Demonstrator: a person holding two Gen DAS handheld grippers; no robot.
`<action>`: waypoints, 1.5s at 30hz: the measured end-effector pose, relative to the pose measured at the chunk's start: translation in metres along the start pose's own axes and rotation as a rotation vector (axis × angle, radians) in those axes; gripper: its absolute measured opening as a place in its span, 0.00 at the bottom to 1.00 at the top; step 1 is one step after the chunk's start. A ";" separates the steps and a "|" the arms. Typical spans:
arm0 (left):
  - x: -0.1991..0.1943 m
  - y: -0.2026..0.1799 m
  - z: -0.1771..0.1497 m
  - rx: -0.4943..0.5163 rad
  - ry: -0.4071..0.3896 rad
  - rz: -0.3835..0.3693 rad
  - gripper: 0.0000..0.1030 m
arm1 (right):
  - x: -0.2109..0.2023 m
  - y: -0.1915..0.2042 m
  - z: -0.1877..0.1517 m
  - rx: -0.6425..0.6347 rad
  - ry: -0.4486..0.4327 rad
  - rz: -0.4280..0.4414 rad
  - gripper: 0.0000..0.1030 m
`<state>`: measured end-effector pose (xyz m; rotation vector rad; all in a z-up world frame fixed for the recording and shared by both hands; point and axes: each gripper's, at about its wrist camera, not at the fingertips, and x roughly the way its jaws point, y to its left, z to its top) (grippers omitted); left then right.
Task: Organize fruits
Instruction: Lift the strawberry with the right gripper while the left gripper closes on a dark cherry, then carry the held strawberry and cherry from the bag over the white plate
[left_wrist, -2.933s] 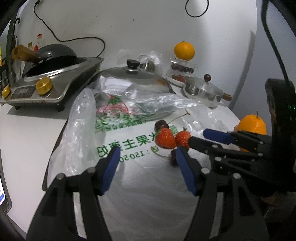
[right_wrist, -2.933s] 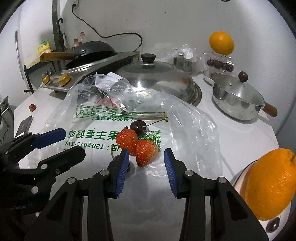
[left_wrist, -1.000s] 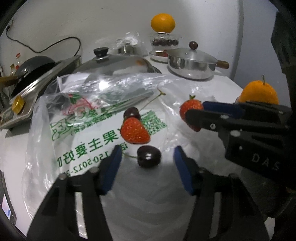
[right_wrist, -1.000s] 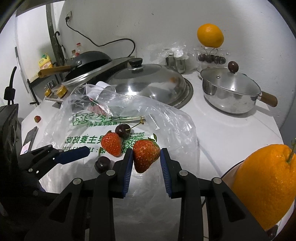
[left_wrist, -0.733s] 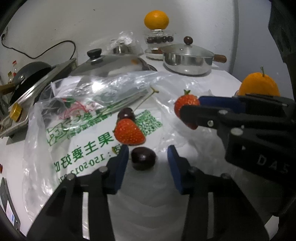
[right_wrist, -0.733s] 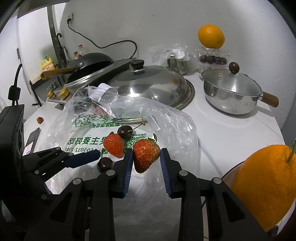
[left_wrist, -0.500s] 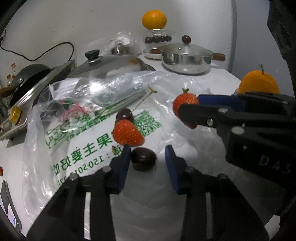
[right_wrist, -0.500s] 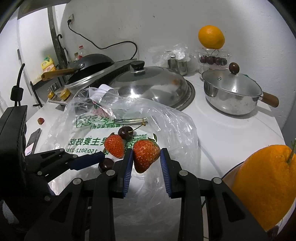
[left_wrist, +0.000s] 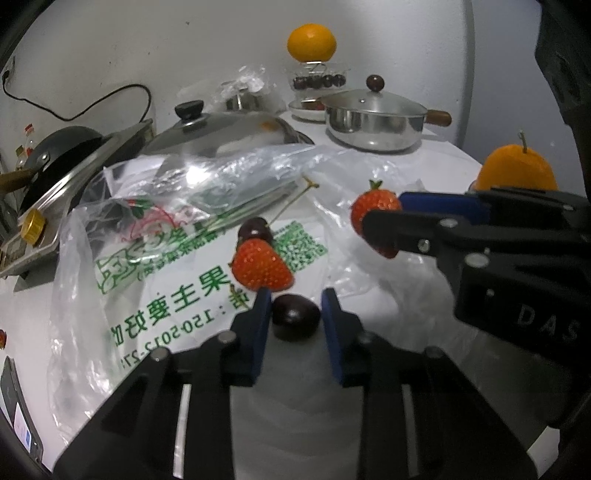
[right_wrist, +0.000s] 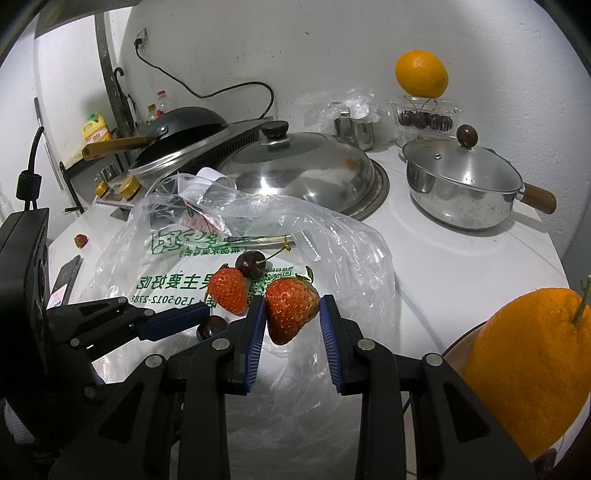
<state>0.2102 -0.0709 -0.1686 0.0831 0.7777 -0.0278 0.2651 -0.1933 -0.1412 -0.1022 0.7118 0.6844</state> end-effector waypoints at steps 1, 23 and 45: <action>0.001 0.000 0.000 0.000 0.004 0.004 0.29 | 0.000 0.000 0.000 0.000 0.000 0.000 0.31; 0.001 0.001 -0.004 0.006 0.017 0.001 0.28 | -0.001 0.002 0.001 -0.005 -0.005 0.003 0.31; -0.047 0.007 -0.004 -0.018 -0.079 -0.010 0.28 | -0.037 0.031 0.002 -0.052 -0.053 -0.016 0.31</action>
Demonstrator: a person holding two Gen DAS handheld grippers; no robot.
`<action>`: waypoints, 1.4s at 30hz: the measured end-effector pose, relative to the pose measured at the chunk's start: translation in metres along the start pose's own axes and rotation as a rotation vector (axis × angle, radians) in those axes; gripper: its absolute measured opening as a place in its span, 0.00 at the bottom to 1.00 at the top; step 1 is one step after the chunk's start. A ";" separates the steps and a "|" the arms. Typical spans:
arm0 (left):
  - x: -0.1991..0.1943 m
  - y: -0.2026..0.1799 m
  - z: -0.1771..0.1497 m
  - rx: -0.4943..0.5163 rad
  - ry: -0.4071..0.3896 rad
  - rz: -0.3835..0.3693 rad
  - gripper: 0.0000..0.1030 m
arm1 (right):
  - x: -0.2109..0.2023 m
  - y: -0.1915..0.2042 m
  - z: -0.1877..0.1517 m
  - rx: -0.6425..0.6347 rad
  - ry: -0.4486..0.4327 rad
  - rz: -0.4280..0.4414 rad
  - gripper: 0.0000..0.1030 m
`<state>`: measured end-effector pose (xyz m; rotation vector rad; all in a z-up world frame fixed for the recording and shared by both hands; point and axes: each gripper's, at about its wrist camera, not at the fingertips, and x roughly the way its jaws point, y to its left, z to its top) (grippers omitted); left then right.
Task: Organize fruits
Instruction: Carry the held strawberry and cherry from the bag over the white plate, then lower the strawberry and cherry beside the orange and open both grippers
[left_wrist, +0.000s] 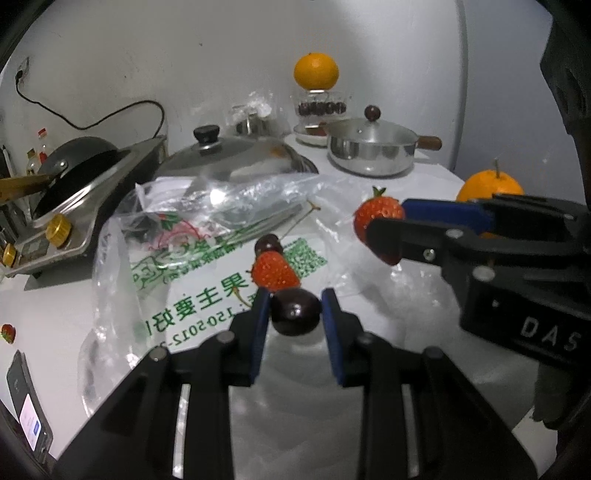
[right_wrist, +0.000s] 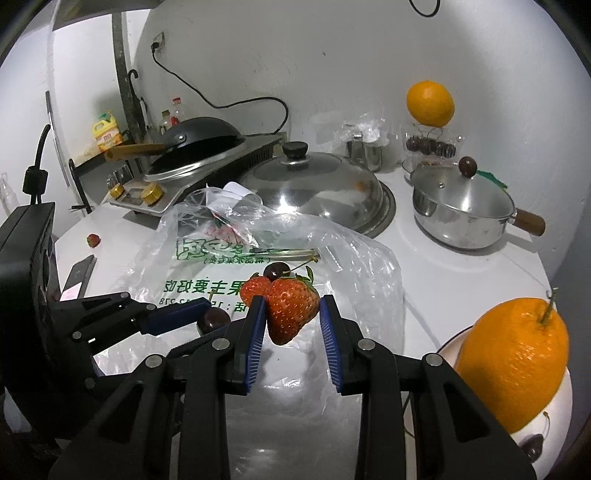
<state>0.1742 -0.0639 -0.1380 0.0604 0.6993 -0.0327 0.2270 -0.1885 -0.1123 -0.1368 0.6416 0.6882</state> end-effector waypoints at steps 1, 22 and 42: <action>-0.003 -0.001 0.000 0.001 -0.007 -0.001 0.28 | -0.003 0.000 0.000 -0.001 -0.003 -0.002 0.31; -0.038 -0.055 0.010 0.053 -0.075 -0.071 0.28 | -0.071 -0.030 -0.022 0.035 -0.055 -0.106 0.31; -0.040 -0.122 0.015 0.128 -0.075 -0.136 0.28 | -0.114 -0.081 -0.052 0.102 -0.084 -0.178 0.31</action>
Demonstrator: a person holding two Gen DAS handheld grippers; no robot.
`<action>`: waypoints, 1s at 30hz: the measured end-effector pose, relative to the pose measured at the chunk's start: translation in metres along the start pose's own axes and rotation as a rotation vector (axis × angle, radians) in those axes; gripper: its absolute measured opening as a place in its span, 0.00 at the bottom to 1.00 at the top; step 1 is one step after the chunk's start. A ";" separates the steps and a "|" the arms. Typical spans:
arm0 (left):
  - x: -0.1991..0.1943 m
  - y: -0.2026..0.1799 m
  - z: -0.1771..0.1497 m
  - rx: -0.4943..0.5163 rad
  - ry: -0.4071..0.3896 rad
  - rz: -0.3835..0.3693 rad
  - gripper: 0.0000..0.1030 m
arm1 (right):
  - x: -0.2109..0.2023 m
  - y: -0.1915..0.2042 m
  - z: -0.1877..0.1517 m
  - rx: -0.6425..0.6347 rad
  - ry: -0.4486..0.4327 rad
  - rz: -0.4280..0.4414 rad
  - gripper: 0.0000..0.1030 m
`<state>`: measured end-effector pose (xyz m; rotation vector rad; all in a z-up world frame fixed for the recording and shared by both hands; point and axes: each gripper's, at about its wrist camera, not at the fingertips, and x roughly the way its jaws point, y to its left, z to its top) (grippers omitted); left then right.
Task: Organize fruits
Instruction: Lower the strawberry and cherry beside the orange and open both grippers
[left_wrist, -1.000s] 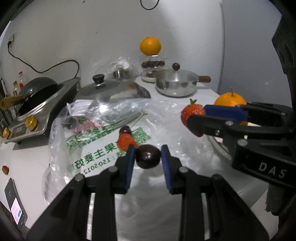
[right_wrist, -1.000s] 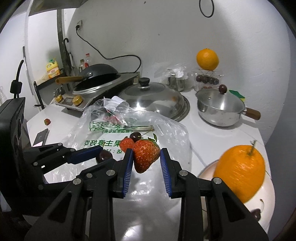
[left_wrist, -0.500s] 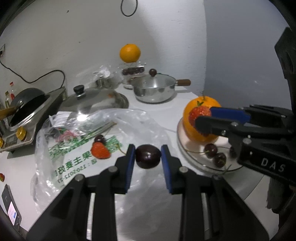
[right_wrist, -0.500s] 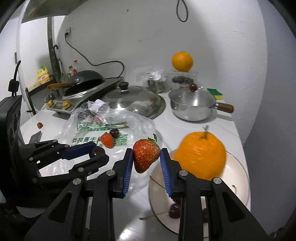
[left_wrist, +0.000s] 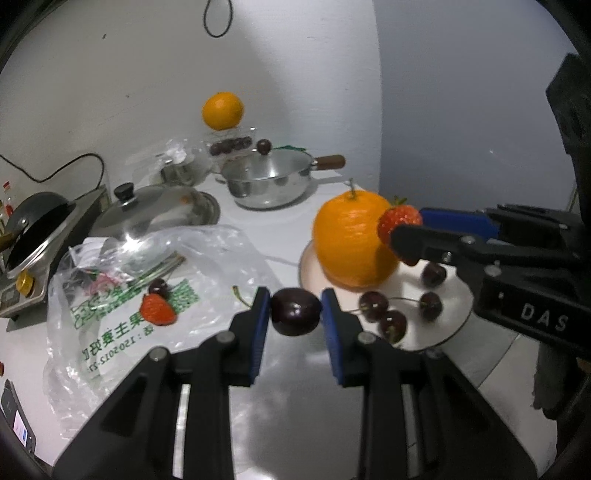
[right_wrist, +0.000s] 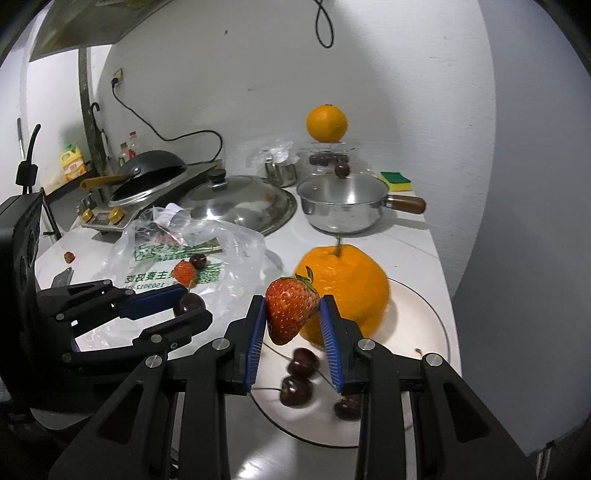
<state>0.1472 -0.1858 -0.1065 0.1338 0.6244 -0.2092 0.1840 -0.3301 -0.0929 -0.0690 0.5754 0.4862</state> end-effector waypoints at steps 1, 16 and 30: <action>0.000 -0.003 0.000 0.003 0.000 -0.004 0.28 | -0.002 -0.004 -0.002 0.004 0.000 -0.006 0.31; 0.013 -0.036 0.003 0.048 0.023 -0.030 0.28 | -0.014 -0.041 -0.020 0.061 0.007 -0.050 0.31; 0.029 -0.045 0.001 0.055 0.058 -0.034 0.28 | 0.000 -0.058 -0.035 0.096 0.045 -0.047 0.31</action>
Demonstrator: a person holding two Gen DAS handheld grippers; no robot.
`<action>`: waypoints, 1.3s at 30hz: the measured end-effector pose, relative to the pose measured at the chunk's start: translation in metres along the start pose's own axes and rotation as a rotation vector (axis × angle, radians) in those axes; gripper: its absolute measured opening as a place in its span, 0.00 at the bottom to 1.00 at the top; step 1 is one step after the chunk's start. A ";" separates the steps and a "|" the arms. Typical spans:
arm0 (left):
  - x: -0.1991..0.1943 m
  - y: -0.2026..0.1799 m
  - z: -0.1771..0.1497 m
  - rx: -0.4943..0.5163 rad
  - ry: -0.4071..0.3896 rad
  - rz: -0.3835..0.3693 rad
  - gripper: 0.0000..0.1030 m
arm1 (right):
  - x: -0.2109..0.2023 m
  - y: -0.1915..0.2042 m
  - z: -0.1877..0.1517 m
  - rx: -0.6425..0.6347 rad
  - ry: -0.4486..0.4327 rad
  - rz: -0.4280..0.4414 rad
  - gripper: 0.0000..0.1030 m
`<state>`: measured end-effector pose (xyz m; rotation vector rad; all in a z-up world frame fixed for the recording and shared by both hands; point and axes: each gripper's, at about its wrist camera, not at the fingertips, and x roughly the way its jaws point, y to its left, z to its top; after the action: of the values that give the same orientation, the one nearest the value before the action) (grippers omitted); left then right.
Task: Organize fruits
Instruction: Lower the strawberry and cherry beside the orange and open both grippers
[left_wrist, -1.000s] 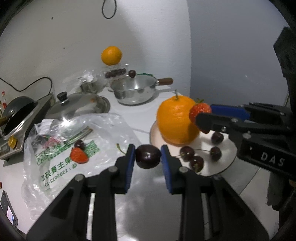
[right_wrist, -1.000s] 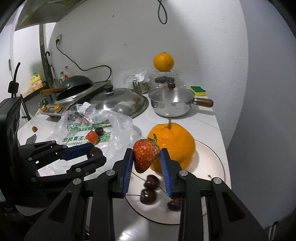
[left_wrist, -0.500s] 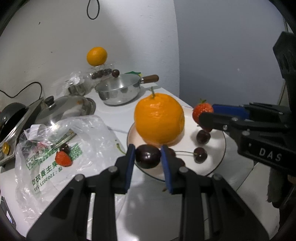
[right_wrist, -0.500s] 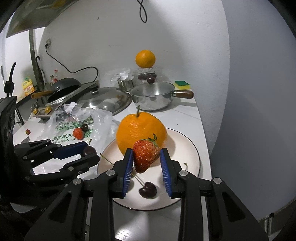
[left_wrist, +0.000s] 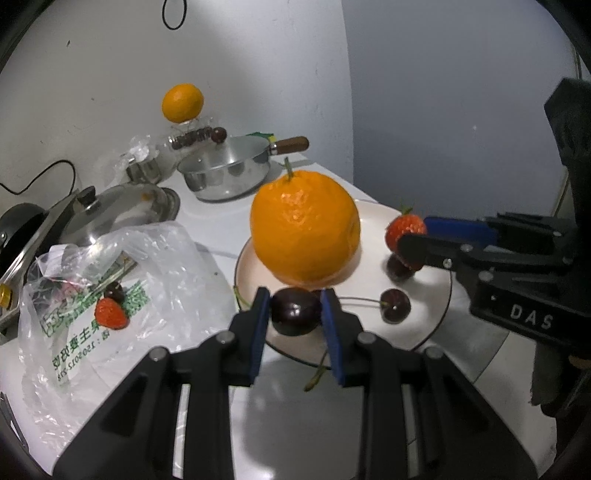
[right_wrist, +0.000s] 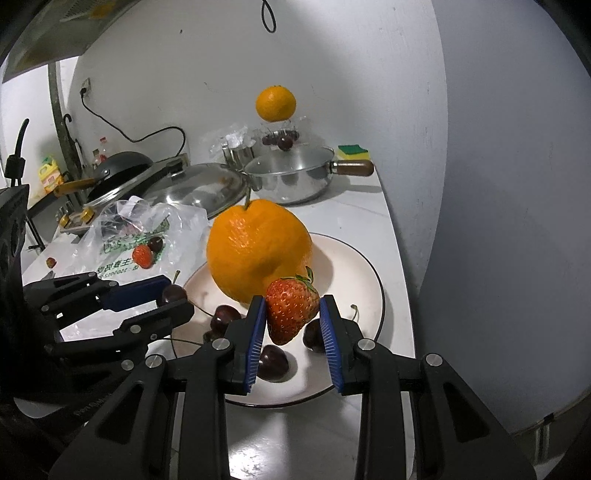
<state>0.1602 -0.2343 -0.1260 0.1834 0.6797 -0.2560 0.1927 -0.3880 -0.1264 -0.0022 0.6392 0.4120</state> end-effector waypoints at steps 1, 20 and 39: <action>0.001 0.000 0.000 0.000 0.002 0.000 0.28 | 0.002 -0.001 -0.001 0.003 0.007 0.002 0.31; 0.015 0.008 -0.003 -0.028 0.037 -0.028 0.30 | 0.027 0.005 -0.005 -0.010 0.052 0.014 0.31; -0.011 0.033 -0.005 -0.070 -0.018 -0.023 0.32 | 0.018 0.028 0.004 -0.053 0.043 -0.019 0.31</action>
<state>0.1586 -0.1997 -0.1201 0.1066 0.6720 -0.2553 0.1979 -0.3548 -0.1298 -0.0673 0.6697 0.4116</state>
